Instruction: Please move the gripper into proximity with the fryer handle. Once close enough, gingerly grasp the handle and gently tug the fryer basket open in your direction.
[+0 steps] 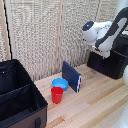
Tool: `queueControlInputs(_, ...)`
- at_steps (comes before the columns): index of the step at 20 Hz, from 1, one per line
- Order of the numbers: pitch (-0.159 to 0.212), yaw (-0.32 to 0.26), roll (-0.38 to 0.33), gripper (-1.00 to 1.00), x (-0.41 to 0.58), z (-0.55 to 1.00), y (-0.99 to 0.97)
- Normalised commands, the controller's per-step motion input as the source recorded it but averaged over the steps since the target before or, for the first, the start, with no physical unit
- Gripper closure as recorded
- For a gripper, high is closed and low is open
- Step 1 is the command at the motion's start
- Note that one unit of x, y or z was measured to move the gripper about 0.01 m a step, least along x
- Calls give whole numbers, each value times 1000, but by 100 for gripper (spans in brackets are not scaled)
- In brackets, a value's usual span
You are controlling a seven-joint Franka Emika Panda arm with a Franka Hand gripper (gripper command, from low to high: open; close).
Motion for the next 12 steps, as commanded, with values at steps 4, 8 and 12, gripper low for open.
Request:
queueControlInputs(4, 9, 150, 1, -100, 139, -236, -539)
queueControlInputs(8, 10, 148, 14, -100, 14, -61, -612)
queueControlInputs(12, 50, 98, 11, 100, 138, 0, -322)
